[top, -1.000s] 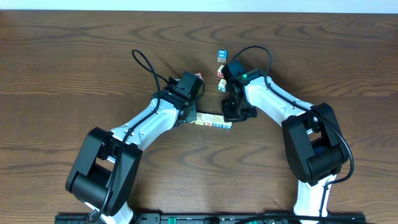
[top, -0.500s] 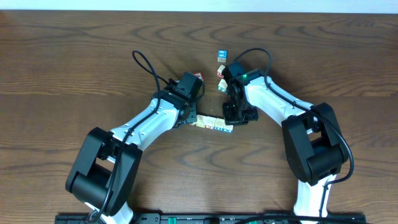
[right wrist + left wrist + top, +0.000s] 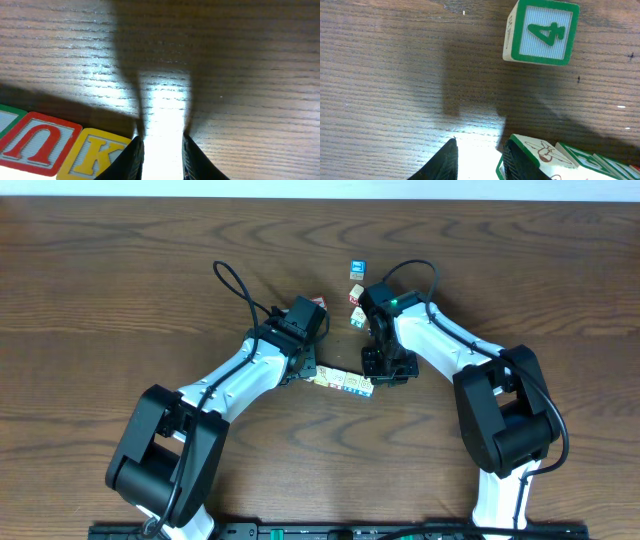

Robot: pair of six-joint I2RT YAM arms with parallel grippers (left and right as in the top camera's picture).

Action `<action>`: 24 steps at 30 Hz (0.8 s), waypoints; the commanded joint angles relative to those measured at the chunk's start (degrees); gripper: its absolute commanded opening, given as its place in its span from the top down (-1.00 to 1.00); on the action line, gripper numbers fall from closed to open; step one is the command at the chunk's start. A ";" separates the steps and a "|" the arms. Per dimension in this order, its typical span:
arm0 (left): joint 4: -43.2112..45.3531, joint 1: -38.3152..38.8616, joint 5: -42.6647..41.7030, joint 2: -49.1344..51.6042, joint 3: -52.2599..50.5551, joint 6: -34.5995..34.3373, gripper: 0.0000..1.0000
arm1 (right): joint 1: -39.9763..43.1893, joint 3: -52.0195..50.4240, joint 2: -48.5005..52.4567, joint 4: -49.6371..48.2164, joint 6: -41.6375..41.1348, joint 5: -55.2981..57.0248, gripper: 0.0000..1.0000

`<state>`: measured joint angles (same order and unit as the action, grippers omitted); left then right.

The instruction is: Lift 5 blocks

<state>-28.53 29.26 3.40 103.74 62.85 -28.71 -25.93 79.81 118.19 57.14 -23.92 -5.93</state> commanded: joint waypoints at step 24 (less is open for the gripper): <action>0.28 1.05 -4.02 0.72 1.11 -0.76 0.37 | -0.24 0.74 0.63 -3.74 -7.78 5.29 0.50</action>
<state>-28.49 29.32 2.28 103.74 62.85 -28.71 -25.96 79.92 118.17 54.52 -28.12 -0.01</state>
